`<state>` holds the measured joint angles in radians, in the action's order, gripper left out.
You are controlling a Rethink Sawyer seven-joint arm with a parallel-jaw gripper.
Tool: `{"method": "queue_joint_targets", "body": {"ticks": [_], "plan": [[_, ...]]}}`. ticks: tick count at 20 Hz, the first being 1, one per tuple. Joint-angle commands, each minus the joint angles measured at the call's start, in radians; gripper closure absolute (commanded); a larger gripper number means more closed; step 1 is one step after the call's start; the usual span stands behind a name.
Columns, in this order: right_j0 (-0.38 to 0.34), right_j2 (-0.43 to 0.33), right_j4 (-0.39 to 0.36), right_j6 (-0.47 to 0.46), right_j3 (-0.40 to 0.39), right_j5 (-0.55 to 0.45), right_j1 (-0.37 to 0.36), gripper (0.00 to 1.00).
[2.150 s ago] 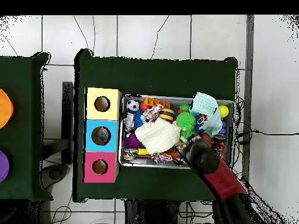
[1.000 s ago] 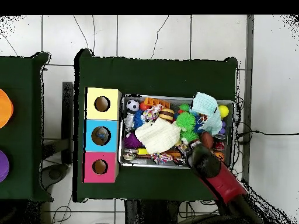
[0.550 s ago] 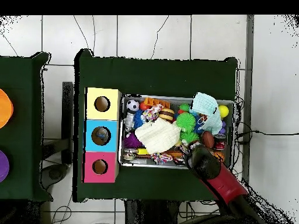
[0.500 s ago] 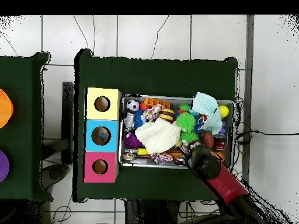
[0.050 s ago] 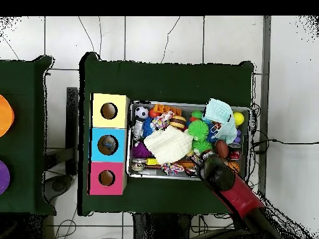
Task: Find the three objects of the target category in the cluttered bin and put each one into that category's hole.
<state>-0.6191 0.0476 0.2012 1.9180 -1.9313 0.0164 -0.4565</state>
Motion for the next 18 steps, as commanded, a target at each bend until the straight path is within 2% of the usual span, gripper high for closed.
{"method": "queue_joint_targets", "body": {"ticks": [1,7,18], "plan": [[0.044,-0.017,-0.028,0.077,0.015,-0.152,-0.006,1.0],[0.054,0.004,-0.035,0.06,0.009,-0.243,-0.06,1.0],[0.034,-0.006,-0.082,0.047,-0.016,-0.297,-0.129,1.0]]}}
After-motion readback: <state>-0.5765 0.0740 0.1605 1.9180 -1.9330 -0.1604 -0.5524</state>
